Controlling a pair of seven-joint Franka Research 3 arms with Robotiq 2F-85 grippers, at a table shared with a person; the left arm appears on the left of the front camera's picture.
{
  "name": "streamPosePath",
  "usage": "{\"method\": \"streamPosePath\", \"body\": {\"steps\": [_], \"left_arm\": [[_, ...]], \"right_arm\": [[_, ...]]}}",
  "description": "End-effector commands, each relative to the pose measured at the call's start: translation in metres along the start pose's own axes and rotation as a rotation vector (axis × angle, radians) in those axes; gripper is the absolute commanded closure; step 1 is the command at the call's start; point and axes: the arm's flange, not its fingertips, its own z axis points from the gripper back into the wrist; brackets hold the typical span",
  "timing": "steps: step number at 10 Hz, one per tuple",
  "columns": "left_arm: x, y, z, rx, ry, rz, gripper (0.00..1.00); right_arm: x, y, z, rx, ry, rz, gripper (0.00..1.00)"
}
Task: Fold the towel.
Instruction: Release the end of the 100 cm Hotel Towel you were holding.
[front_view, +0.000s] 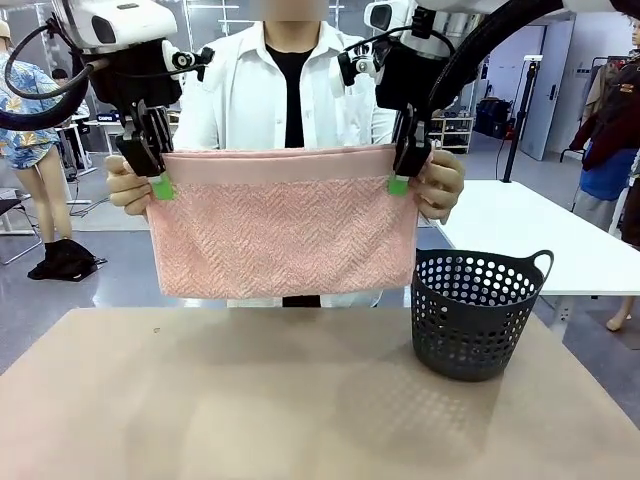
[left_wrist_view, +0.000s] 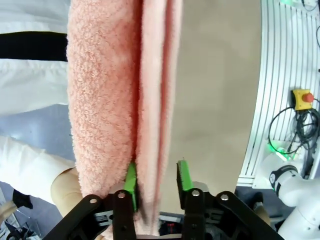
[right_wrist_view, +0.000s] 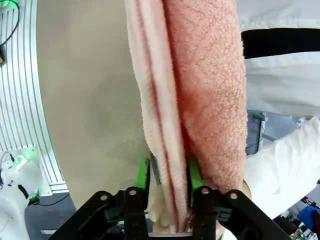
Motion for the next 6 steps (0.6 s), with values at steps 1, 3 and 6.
{"method": "streamPosePath", "body": {"steps": [1, 3, 6], "left_arm": [[-0.003, 0.001, 0.018, 0.002, -0.036, 0.034, 0.00], [-0.012, -0.005, 0.061, 0.060, -0.080, 0.136, 0.00], [-0.055, -0.029, 0.131, 0.283, -0.255, 0.353, 0.00]], "right_arm": [[-0.006, -0.003, 0.019, -0.017, -0.018, -0.071, 0.00], [-0.019, -0.003, 0.065, -0.040, -0.157, -0.240, 0.00], [-0.068, 0.007, 0.132, -0.142, -0.314, -0.431, 0.00]]}}
